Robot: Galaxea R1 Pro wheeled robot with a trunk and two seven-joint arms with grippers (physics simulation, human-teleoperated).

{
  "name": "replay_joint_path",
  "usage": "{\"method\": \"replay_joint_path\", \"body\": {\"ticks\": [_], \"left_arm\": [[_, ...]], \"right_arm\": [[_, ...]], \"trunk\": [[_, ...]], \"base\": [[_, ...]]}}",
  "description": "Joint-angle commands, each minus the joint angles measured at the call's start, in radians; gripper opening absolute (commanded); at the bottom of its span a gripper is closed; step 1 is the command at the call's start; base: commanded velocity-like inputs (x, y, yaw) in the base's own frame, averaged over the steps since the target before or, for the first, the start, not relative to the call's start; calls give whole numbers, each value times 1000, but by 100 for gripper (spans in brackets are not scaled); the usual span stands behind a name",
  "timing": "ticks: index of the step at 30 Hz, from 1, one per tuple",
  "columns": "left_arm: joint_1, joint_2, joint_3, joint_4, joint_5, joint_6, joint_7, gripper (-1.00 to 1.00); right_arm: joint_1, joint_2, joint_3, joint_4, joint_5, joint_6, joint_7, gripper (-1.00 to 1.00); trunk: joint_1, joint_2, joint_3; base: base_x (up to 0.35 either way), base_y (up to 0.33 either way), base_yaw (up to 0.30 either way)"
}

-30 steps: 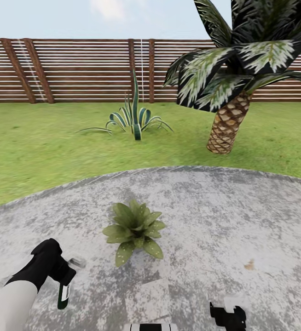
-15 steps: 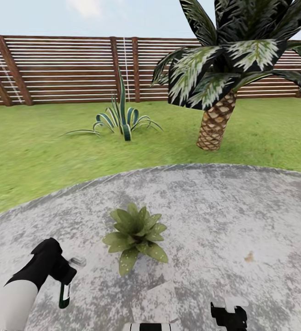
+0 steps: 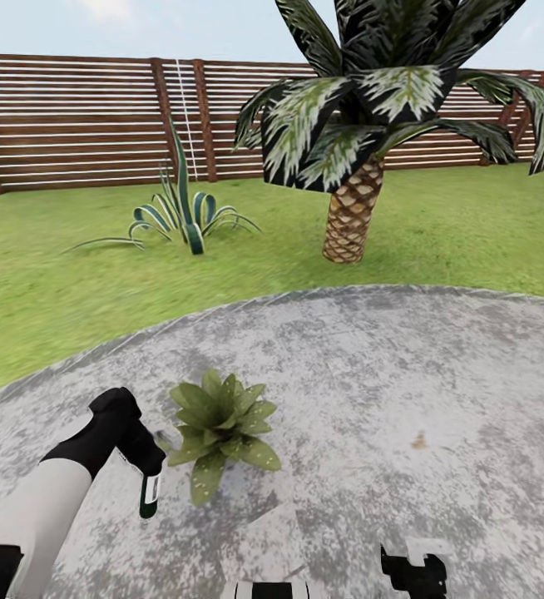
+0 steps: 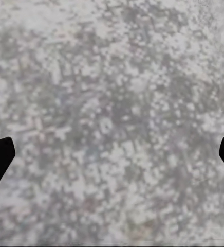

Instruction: Pick up the pesticide atomizer in the garden and spray insectifuge to fully cover both potted plants in the garden.

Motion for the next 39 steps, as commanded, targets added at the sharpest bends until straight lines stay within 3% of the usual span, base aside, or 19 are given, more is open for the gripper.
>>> {"method": "replay_joint_path", "body": {"ticks": [1, 6, 19, 20, 21, 22, 24, 28, 30, 33, 36, 39], "left_arm": [[-3, -1, -4, 2, -5, 12, -8, -100], [-3, -7, -29, 12, -4, 18, -8, -100], [10, -10, -26, 13, -1, 18, -10, -100], [11, -10, -27, 14, 0, 18, -31, -100], [0, -4, -45, 4, -8, 15, -173, -100], [-2, 0, -68, 2, -10, 15, -198, -100], [-3, 5, -109, -1, -11, 16, -212, -100], [-3, 7, -132, -2, -15, 16, -212, -100], [-3, 8, -132, -3, -53, 16, -212, -100], [-3, 6, -127, -3, -163, 18, -212, -100], [-2, 3, -124, -3, -199, 19, -212, -100], [-2, -3, -123, -3, -203, 27, -212, -100]], "right_arm": [[0, 0, 9, 0, -6, -2, -4, 100], [0, 0, 9, 1, -5, -2, -4, 100], [0, 0, 9, 2, -5, -2, -4, 100], [0, 0, 9, 2, -5, -2, -4, 100], [0, 0, 9, 2, -5, -2, -4, 100], [0, 0, 9, 2, -5, -2, -4, 100], [0, 0, 10, 3, -4, -3, -4, 100], [0, -7, 12, 6, 0, -3, -1, 100], [0, -8, 12, 6, 1, -3, -1, 100], [0, -9, 12, 5, 0, -3, -2, 100], [0, -8, 12, 5, -1, -3, -3, 100], [0, -8, 12, 3, -2, -3, -4, 100]], "trunk": [[0, 0, -2], [0, 0, -4], [0, 0, -4], [0, 0, -4], [0, 0, -4], [0, 0, -4], [0, 0, -4], [0, 0, -4], [0, 0, -4], [0, 0, -4], [0, 0, -4], [0, 0, -4]], "base": [[-152, 217, -257], [-39, 287, -110], [-32, 254, -209], [-1, 7, -264], [0, 1, -255], [0, 0, -171], [0, 0, -66], [0, 0, -12], [0, 0, -1], [0, 15, 0], [0, 187, 0], [0, 294, -148]]}}
